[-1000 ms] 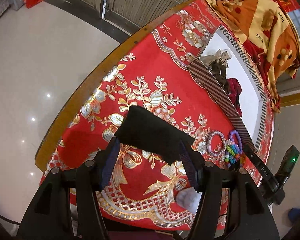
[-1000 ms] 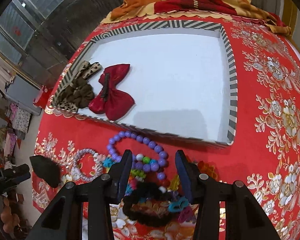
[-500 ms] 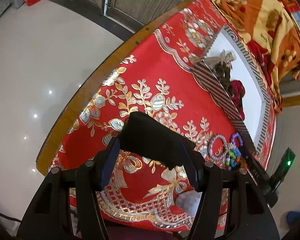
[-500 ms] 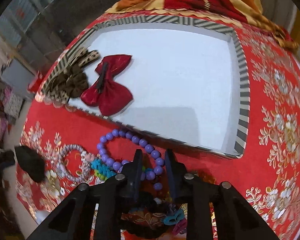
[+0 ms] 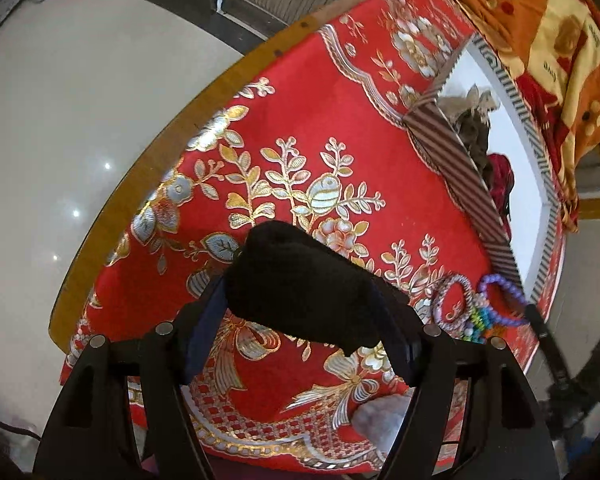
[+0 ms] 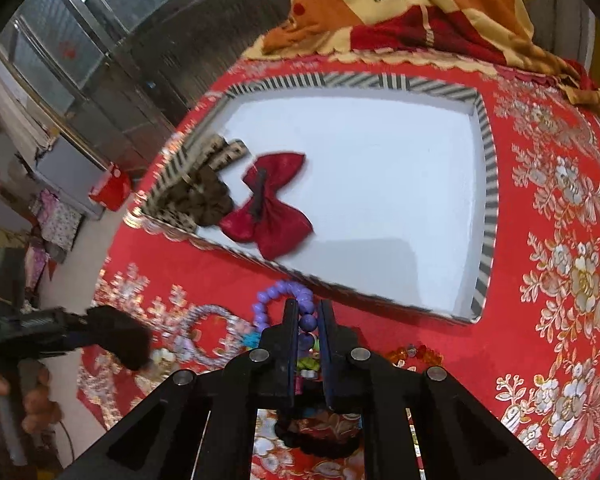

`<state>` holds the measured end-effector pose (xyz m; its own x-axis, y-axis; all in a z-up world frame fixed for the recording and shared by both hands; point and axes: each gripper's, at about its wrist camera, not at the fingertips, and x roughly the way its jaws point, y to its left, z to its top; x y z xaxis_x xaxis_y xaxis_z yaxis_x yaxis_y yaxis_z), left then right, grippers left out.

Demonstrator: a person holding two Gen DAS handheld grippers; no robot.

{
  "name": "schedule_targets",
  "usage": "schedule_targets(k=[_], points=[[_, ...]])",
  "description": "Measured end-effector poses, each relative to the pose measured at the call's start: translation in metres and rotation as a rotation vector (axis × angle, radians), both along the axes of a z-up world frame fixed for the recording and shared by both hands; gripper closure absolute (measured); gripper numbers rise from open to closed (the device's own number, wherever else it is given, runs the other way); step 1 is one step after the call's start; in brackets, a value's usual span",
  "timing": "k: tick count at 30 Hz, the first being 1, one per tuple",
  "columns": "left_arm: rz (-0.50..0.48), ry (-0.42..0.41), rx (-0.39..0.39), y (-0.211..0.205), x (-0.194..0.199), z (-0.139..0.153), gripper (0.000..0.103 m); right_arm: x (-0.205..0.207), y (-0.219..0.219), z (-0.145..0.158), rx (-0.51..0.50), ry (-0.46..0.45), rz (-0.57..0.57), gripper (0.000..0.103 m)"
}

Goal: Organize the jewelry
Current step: 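Carry both items over the tray and open the right tool to drop the bracelet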

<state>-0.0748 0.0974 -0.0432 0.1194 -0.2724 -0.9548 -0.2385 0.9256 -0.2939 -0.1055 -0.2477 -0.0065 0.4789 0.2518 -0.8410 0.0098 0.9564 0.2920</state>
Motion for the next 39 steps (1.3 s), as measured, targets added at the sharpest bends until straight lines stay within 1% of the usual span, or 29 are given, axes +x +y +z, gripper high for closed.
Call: schedule_targets(k=[1, 2, 3, 4, 7, 10, 14, 20, 27, 32, 39], points=[[-0.014, -0.012, 0.006, -0.001, 0.000, 0.000, 0.047, 0.000, 0.000, 0.006, 0.002, -0.010, 0.003, 0.094], [-0.032, -0.030, 0.021, -0.003, -0.001, 0.002, 0.056, 0.001, 0.002, 0.009, 0.008, -0.016, 0.005, 0.094], [-0.053, -0.043, 0.036, -0.005, 0.000, 0.004, 0.069, 0.001, 0.003, 0.013, 0.015, -0.021, 0.006, 0.094], [-0.069, -0.053, 0.044, -0.007, 0.000, 0.005, 0.078, 0.001, 0.003, 0.017, 0.024, -0.028, 0.007, 0.094], [-0.106, -0.081, 0.051, -0.012, 0.001, 0.010, 0.091, 0.000, 0.003, 0.027, 0.037, -0.050, 0.008, 0.094], [-0.133, -0.116, 0.040, -0.016, 0.000, 0.020, 0.094, -0.003, 0.003, 0.036, 0.042, -0.069, 0.013, 0.094], [-0.158, -0.145, 0.023, -0.021, -0.001, 0.032, 0.095, -0.006, 0.002, 0.052, 0.051, -0.103, 0.014, 0.094], [-0.204, -0.214, -0.006, -0.039, 0.000, 0.065, 0.096, -0.009, -0.001, 0.074, 0.044, -0.147, 0.014, 0.094], [-0.284, -0.305, -0.003, -0.069, 0.016, 0.105, 0.096, -0.003, -0.010, 0.093, 0.022, -0.181, -0.001, 0.094], [-0.341, -0.358, 0.005, -0.095, 0.036, 0.121, 0.096, 0.008, -0.013, 0.097, 0.006, -0.180, -0.005, 0.094], [-0.396, -0.382, 0.034, -0.131, 0.080, 0.119, 0.096, 0.031, -0.013, 0.087, -0.005, -0.150, -0.005, 0.094]])
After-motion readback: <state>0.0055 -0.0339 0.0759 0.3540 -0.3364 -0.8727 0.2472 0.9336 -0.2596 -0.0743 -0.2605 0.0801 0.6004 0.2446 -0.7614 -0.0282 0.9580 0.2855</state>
